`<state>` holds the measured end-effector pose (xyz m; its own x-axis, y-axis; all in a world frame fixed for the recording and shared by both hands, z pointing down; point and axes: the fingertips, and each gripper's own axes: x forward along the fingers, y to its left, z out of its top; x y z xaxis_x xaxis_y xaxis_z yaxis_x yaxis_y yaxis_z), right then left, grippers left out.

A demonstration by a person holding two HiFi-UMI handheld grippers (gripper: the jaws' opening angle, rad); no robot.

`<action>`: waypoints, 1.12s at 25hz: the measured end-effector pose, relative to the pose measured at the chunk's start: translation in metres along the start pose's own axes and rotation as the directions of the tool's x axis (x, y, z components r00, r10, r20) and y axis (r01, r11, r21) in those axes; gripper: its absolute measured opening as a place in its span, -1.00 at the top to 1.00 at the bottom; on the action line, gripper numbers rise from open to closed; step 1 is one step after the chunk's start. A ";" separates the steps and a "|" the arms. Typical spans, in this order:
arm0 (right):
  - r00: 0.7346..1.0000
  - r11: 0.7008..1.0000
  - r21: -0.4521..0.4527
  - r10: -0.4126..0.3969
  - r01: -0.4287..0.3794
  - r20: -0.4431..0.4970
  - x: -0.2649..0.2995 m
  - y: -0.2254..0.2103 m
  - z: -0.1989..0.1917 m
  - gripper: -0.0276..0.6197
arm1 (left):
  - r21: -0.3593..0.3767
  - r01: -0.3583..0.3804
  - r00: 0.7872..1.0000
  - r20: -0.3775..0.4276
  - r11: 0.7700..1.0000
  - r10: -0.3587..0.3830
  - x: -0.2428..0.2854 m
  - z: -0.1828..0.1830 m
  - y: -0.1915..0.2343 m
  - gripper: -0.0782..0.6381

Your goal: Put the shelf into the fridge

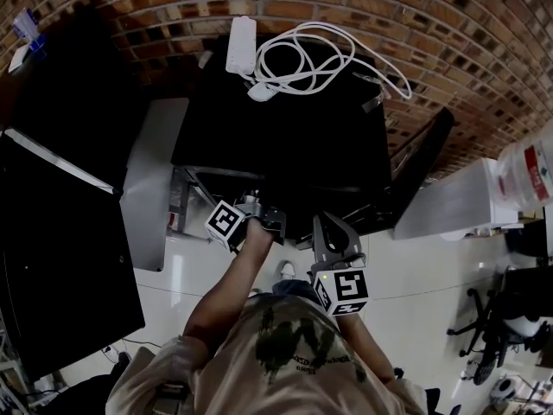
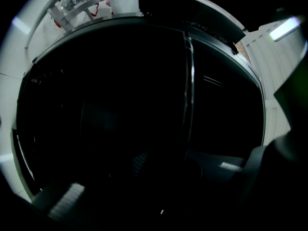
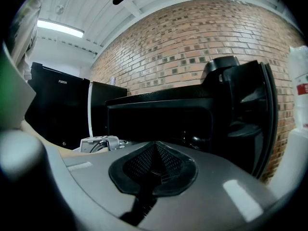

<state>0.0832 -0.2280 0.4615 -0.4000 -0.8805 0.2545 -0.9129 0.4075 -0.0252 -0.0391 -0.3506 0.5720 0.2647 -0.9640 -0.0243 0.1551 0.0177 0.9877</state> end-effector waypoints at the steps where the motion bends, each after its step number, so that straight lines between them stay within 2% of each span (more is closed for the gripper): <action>1: 1.000 1.000 0.001 -0.001 0.001 0.000 0.001 -0.001 0.000 0.91 | 0.019 -0.010 1.000 0.000 1.000 0.010 0.001 0.002 0.003 0.72; 3: 1.000 1.000 0.003 -0.002 0.002 0.002 0.003 -0.002 -0.001 0.91 | 0.017 -0.015 1.000 0.003 1.000 0.015 0.005 0.003 0.003 0.72; 7: 1.000 1.000 -0.002 0.006 -0.006 -0.004 0.006 -0.003 0.000 0.91 | -0.033 0.004 1.000 0.014 0.999 -0.004 0.017 0.002 -0.003 0.72; 12: 1.000 1.000 -0.017 0.014 -0.014 -0.011 0.009 -0.006 0.000 0.91 | 0.051 -0.009 1.000 0.013 0.999 0.009 0.023 0.008 0.002 0.73; 14: 1.000 1.000 -0.016 0.015 -0.015 -0.015 0.010 -0.007 -0.002 0.91 | 0.053 0.013 1.000 0.014 0.998 -0.013 0.024 0.007 -0.001 0.74; 16: 1.000 1.000 -0.021 0.021 -0.022 -0.021 0.011 -0.006 -0.002 0.91 | 0.017 0.061 0.998 0.016 0.998 -0.061 0.025 0.003 -0.008 0.74; 19: 0.999 0.999 -0.019 0.030 -0.030 -0.021 0.012 -0.005 -0.006 0.91 | -0.030 0.124 0.992 0.014 0.992 -0.123 0.026 0.000 -0.015 0.61; 21: 0.999 0.999 -0.020 0.038 -0.039 -0.025 0.013 -0.003 -0.007 0.91 | -0.037 0.125 0.992 0.006 0.991 -0.125 0.025 -0.001 -0.012 0.46; 28: 0.998 0.999 -0.008 0.045 -0.045 -0.031 0.012 -0.001 -0.009 0.91 | -0.034 0.112 0.994 -0.004 0.993 -0.112 0.008 -0.003 0.000 0.41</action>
<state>0.0805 -0.2366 0.4731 -0.4381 -0.8532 0.2830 -0.8931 0.4489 -0.0293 -0.0340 -0.3573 0.5710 0.2491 -0.9589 -0.1358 0.2158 -0.0818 0.9730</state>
